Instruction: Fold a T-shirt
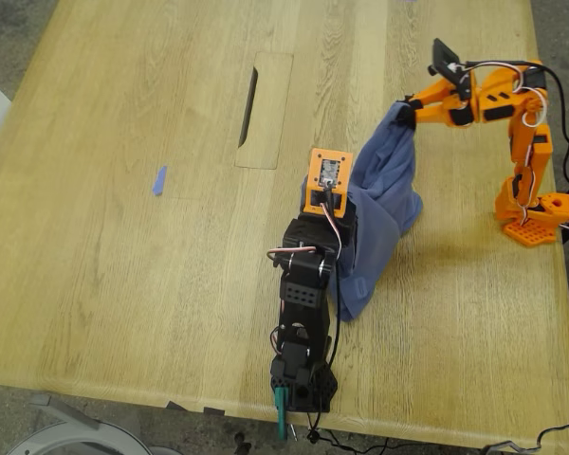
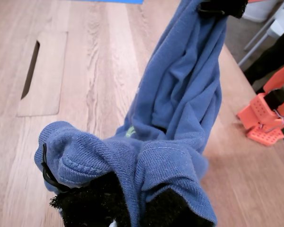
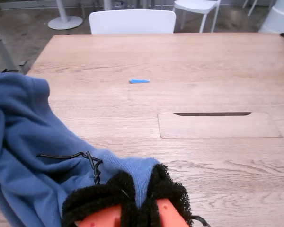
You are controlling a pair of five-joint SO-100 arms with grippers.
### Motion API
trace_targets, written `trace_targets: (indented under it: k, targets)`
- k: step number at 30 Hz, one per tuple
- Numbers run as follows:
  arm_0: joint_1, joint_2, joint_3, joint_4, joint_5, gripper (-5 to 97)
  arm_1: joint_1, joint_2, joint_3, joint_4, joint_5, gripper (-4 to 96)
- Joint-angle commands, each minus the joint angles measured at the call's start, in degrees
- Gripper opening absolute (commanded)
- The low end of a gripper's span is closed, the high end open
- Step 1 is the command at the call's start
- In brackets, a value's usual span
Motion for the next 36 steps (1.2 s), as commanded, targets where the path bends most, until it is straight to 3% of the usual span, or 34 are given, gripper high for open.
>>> trace_targets:
  k: [1,8,22,36]
  targets:
    - [-1.1,3.8,3.6,-6.9,0.1,0,1.6,-3.6,-7.4,0.0,-0.2,-0.3]
    - [-4.3,6.9,13.4,-12.9,0.2,0,3.7,-10.5,-7.8,-7.0,-0.3,-0.3]
    - [-10.0,14.7,32.2,-22.9,0.3,0,6.9,-18.5,-7.8,-6.0,-0.1,-0.3]
    - [-13.4,15.6,37.1,-25.6,0.1,0,10.9,-16.3,-2.6,0.4,1.1,-0.3]
